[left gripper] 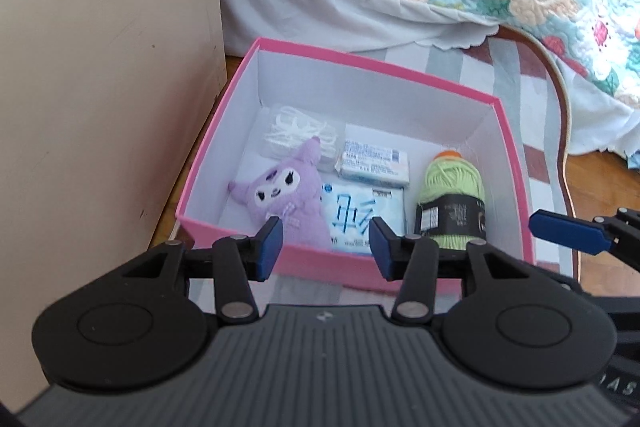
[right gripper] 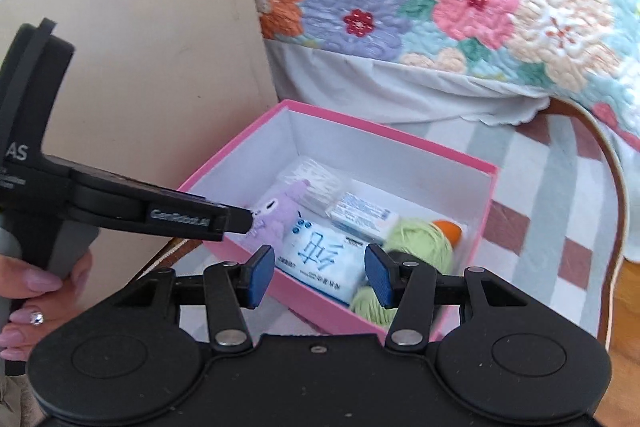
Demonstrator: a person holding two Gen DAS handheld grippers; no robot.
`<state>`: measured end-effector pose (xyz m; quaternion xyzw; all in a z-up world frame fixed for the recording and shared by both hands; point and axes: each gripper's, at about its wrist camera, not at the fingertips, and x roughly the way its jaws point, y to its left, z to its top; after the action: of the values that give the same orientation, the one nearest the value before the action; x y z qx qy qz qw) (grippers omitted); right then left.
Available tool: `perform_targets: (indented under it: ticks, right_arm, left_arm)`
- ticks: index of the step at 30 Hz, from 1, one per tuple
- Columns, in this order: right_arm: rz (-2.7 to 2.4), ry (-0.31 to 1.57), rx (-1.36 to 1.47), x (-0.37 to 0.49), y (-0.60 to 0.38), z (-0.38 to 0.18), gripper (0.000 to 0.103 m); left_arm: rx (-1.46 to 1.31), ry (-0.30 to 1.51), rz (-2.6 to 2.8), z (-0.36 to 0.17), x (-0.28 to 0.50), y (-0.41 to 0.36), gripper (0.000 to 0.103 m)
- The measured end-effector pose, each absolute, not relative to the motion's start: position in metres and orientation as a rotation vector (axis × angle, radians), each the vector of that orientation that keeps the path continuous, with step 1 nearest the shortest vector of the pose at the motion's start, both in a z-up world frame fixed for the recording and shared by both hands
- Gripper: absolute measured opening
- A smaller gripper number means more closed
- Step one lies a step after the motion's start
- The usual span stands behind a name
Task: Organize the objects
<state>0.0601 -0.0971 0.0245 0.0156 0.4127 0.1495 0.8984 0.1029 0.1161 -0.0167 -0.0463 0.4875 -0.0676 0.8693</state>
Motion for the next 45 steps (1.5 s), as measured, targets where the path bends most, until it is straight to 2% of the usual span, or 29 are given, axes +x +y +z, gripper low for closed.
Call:
perform_targets:
  ticks: [2, 4, 10, 17, 21, 29, 32, 37, 45]
  right_arm:
    - [0.284, 0.872, 0.037, 0.057, -0.100, 0.024, 0.058]
    - [0.264, 0.886, 0.032, 0.053, -0.101, 0.024, 0.065]
    - [0.222, 0.938, 0.031, 0.042, -0.103, 0.022, 0.073]
    - [0.166, 0.965, 0.008, 0.028, -0.101, 0.027, 0.084]
    - [0.158, 0.972, 0.022, 0.020, -0.101, 0.030, 0.094]
    - [0.097, 1.011, 0.065, 0.003, -0.097, 0.037, 0.096]
    - [0.078, 1.015, 0.068, 0.000, -0.094, 0.039, 0.097]
    - [-0.029, 1.078, 0.030, 0.007, -0.092, 0.040, 0.097]
    - [-0.062, 1.120, 0.135, 0.001, -0.110, 0.036, 0.097]
  left_arm:
    - [-0.087, 1.026, -0.137, -0.014, 0.099, 0.115, 0.055]
    - [-0.077, 1.029, -0.143, -0.010, 0.095, 0.114, 0.060]
    - [-0.027, 1.032, -0.157, -0.002, 0.080, 0.112, 0.072]
    - [0.045, 1.039, -0.187, 0.002, 0.065, 0.106, 0.078]
    - [0.072, 1.016, -0.179, 0.008, 0.059, 0.107, 0.084]
    - [0.042, 1.006, -0.184, 0.010, 0.048, 0.117, 0.088]
    - [0.056, 1.006, -0.189, 0.007, 0.045, 0.117, 0.098]
    - [0.083, 1.029, -0.236, 0.002, 0.044, 0.117, 0.103]
    - [0.096, 1.048, -0.237, 0.005, 0.042, 0.117, 0.103]
